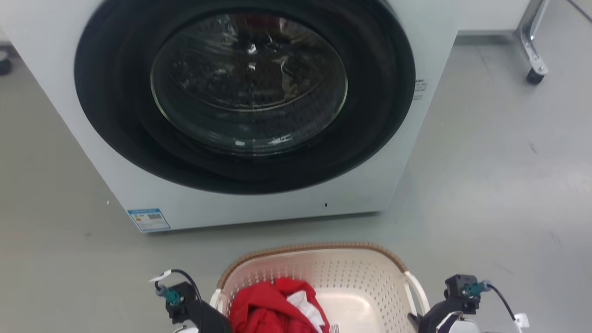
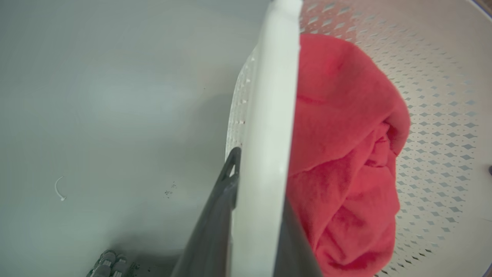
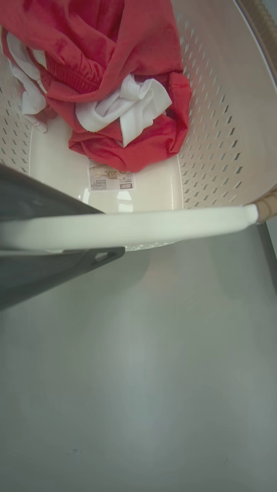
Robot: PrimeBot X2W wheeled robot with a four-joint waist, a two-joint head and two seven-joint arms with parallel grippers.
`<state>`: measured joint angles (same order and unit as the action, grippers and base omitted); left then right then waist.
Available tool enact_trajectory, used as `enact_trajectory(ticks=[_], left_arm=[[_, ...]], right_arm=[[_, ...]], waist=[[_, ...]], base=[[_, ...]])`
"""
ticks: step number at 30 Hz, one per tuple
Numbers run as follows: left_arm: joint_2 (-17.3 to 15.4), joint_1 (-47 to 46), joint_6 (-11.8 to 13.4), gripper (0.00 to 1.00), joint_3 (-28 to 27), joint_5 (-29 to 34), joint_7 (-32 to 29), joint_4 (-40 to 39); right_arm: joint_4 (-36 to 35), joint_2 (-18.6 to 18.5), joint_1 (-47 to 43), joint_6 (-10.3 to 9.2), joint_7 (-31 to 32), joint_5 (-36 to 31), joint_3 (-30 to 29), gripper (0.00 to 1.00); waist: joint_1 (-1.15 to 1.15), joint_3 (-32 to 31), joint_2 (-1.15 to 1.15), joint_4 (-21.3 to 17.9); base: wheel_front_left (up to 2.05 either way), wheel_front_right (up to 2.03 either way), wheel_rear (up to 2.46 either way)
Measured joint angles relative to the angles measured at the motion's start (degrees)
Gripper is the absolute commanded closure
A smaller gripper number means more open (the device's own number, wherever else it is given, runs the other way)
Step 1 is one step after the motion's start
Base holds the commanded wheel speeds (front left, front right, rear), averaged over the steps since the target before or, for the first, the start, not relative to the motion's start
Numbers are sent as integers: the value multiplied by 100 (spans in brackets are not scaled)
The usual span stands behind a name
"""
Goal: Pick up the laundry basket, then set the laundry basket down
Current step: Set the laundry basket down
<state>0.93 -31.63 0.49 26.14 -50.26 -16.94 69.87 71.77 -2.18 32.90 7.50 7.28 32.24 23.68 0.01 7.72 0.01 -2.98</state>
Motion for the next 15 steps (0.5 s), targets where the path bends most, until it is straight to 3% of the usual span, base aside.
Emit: enact_trajectory(ticks=[15], left_arm=[[10, -781, 115, 100, 69, 149, 605, -186]], right_arm=[[-265, -155, 675, 0, -673, -103, 46, 100]], waist=[[1, 1218, 0, -56]], base=[[0, 0, 0]])
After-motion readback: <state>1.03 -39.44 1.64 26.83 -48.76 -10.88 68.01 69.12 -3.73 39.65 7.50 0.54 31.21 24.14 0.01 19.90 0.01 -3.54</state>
